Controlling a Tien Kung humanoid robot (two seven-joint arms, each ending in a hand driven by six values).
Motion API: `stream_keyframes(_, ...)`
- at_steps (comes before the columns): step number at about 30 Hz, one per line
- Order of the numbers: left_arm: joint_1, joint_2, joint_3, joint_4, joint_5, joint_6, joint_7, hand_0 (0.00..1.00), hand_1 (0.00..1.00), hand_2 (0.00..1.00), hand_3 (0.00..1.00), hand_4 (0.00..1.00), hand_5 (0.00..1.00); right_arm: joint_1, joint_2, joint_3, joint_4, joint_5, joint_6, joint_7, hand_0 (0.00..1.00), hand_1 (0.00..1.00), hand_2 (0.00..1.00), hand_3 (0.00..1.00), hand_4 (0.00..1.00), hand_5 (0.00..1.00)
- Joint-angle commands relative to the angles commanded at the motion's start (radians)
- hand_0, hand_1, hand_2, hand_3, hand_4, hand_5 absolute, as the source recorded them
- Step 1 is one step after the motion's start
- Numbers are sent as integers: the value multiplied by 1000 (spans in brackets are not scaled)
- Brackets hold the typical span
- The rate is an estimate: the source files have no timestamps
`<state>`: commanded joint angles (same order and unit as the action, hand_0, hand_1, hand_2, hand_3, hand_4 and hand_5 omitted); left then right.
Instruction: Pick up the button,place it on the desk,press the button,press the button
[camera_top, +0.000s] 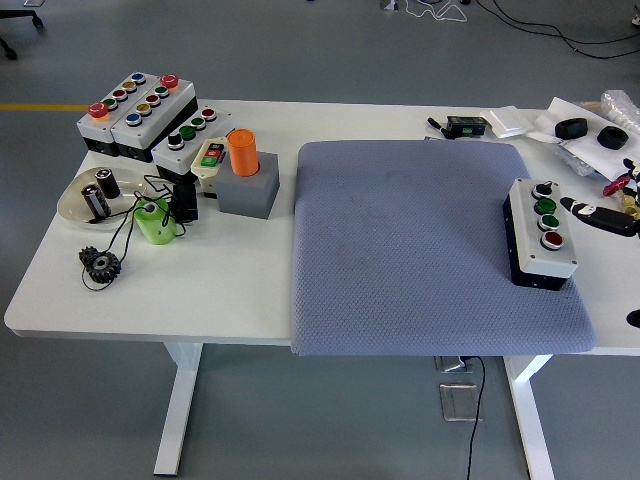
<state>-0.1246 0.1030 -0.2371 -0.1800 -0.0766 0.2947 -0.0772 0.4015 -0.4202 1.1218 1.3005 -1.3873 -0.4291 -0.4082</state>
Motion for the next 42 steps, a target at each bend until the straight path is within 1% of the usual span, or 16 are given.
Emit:
stream_keyframes(3,0,2,15,0,-15,-1,-2,666,720,724,534,370,998,7,21,-13,1,-23,-2,-14,998,954,998,998,942,222)
stream_keyframes(5,1,5,66,-1,-69,-4,-13,666,720,724,534,370,998,13,37,-24,-3,-37,-7,-18,998,954,998,998,942,222)
stream_keyframes(8,3,9,89,-3,-98,-4,-18,666,720,724,534,370,998,29,59,-49,-24,-92,-9,-32,998,954,998,998,942,222)
stream_keyframes(12,4,10,90,-4,-99,-4,-18,668,720,724,532,372,998,48,87,-64,-67,-136,-12,-57,998,959,998,998,937,227)
stream_keyframes(17,7,9,75,-3,-78,-1,-12,667,720,723,533,373,998,63,124,-82,-106,-186,-8,-116,998,962,998,998,926,211)
stream_keyframes(20,7,9,70,-3,-69,-1,-9,667,720,723,533,373,998,77,151,-74,-139,-219,-6,-135,998,962,998,998,926,211)
stream_keyframes(24,7,9,70,-2,-66,0,-10,667,720,723,532,374,998,94,172,-60,-174,-269,0,-158,998,956,998,998,919,200)
stream_keyframes(26,6,9,68,-1,-64,0,-10,667,720,723,532,374,998,101,178,-58,-183,-296,11,-177,998,956,998,998,919,200)
stream_keyframes(27,7,9,67,-1,-62,0,-10,667,720,723,533,374,998,106,180,-55,-190,-325,22,-194,964,940,998,998,885,149)
stream_keyframes(32,9,10,63,-1,-55,1,-8,667,720,723,533,374,998,107,165,-68,-191,-383,68,-228,964,940,998,998,885,149)
stream_keyframes(33,9,10,61,0,-53,0,-8,667,720,723,533,375,998,108,159,-76,-189,-388,79,-232,900,854,970,998,852,133)
stream_keyframes(36,11,10,32,0,-19,2,0,667,720,723,533,375,998,109,149,-101,-193,-377,102,-235,900,854,970,998,852,133)
stream_keyframes(38,13,9,23,0,-7,3,3,667,720,723,533,375,998,108,149,-109,-198,-370,108,-235,900,854,970,998,852,133)
stream_keyframes(39,13,9,22,0,-4,3,3,667,721,724,533,374,998,108,149,-110,-200,-368,110,-236,839,772,891,998,857,155)
stream_keyframes(41,14,9,13,0,6,4,5,667,721,724,533,374,998,110,150,-113,-206,-370,113,-237,839,772,891,998,857,155)
stream_keyframes(42,15,9,18,0,2,3,5,667,721,724,533,374,998,113,150,-119,-211,-360,98,-234,839,772,891,998,857,155)
